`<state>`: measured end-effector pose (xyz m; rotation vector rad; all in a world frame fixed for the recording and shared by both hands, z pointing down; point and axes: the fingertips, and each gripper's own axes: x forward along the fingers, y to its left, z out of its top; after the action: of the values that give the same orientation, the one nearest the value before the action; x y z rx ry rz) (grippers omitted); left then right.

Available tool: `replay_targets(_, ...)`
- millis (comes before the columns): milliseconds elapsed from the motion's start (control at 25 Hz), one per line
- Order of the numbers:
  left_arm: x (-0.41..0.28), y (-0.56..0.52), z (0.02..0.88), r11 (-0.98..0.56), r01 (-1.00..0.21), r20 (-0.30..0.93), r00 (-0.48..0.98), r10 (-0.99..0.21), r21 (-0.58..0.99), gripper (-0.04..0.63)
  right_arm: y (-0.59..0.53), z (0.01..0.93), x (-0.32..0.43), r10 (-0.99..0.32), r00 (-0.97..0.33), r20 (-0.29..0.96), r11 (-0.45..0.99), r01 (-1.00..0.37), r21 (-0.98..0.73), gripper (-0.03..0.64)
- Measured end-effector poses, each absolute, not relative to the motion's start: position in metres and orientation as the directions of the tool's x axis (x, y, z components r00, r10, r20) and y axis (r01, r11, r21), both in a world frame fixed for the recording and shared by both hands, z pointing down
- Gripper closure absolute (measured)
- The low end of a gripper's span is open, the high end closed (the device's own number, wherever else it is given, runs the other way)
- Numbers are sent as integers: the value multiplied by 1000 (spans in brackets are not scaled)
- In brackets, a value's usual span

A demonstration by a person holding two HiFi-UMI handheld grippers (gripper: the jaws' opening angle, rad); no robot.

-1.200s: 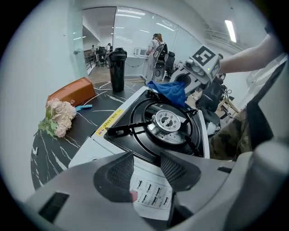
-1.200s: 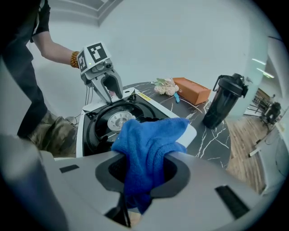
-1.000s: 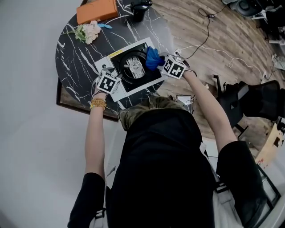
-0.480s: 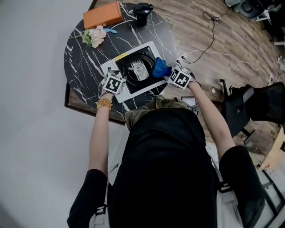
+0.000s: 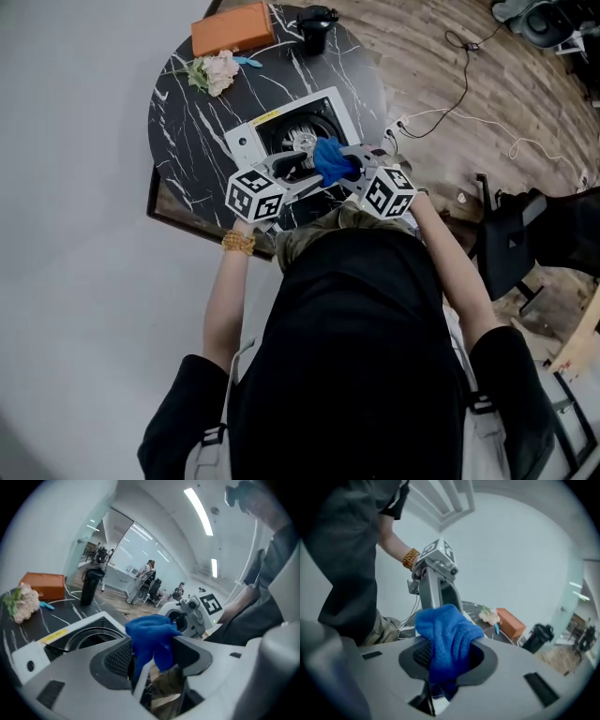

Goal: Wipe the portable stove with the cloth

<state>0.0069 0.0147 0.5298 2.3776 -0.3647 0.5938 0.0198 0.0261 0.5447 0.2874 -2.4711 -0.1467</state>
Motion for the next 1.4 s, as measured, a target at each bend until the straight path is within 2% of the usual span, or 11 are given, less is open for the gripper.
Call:
replay_targets(120,28,33,514,-744,-314,450,893,-20,590,333,42,536,-3,-238,-779,580,939,-32,341,535)
replay_targets(200,25,33,516,-754,-311,462,887,-12,578,341,47,539,-5,-248,-777,579,923,-8,385,532)
replay_targets(280,19,31,522,-766,-315,483,875,-6,561,391,50,543,-7,-252,-772,583,924,-14,381,512)
replay_targets(400,6,21,536,-826,-330,586,810,1,457,521,48,558,-3,-262,-747,612,947,-75,314,452)
replay_targets(440,-1,13,541,-844,-336,626,780,-1,418,539,45,562,0,-270,-740,617,952,-110,284,436)
replay_targets(560,-33,-25,556,-898,-339,746,666,-18,281,545,40,578,19,-295,-709,640,955,-220,197,436)
replay_targets(720,-84,-98,570,-951,-301,877,473,-83,73,546,53,616,47,-270,-619,738,955,-271,121,435)
replay_targets(840,-105,-123,596,-993,-120,957,285,-46,-12,546,63,637,49,-227,-582,780,958,-279,71,435)
replay_targets(1000,-101,-124,633,-990,142,994,104,25,10,548,76,652,41,-195,-565,802,966,-250,58,436)
replay_targets(1200,-96,-124,645,-946,298,991,-16,131,130,548,72,656,39,-241,-551,799,956,-276,98,436)
replay_targets(1400,-91,-119,647,-916,384,993,-57,104,118,548,71,657,37,-258,-550,794,952,-286,112,436)
